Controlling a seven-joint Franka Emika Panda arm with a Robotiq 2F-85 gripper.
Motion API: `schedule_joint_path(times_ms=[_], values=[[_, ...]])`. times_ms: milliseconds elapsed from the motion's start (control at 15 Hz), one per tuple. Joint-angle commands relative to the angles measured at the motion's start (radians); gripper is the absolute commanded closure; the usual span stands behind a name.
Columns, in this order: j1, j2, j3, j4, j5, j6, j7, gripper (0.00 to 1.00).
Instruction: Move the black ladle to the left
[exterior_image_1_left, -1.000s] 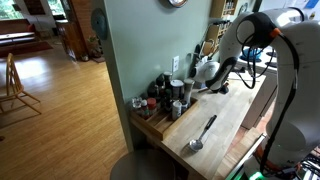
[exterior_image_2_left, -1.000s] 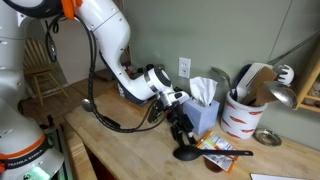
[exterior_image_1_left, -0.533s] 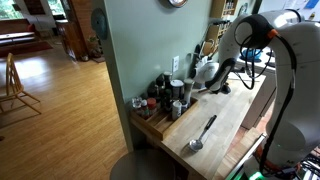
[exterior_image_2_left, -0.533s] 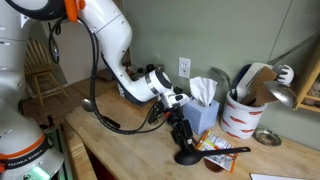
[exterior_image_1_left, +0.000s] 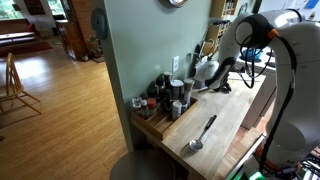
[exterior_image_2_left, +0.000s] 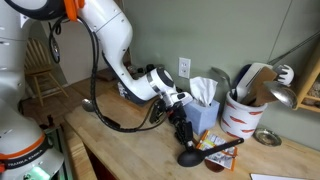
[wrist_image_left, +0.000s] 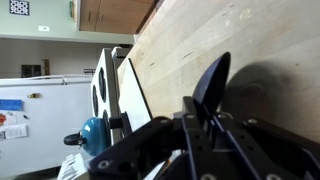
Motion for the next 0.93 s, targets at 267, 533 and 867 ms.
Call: schedule_joint_path(times_ms=[267, 533, 867], values=[[-0.024, -0.056, -0.018, 0.005, 0.051, -0.006, -0.023, 0.99], [-0.068, -0.115, -0.031, -0.008, 0.114, 0.048, -0.091, 0.99], [-0.139, -0.209, -0.064, -0.039, 0.273, 0.16, -0.363, 0.99]])
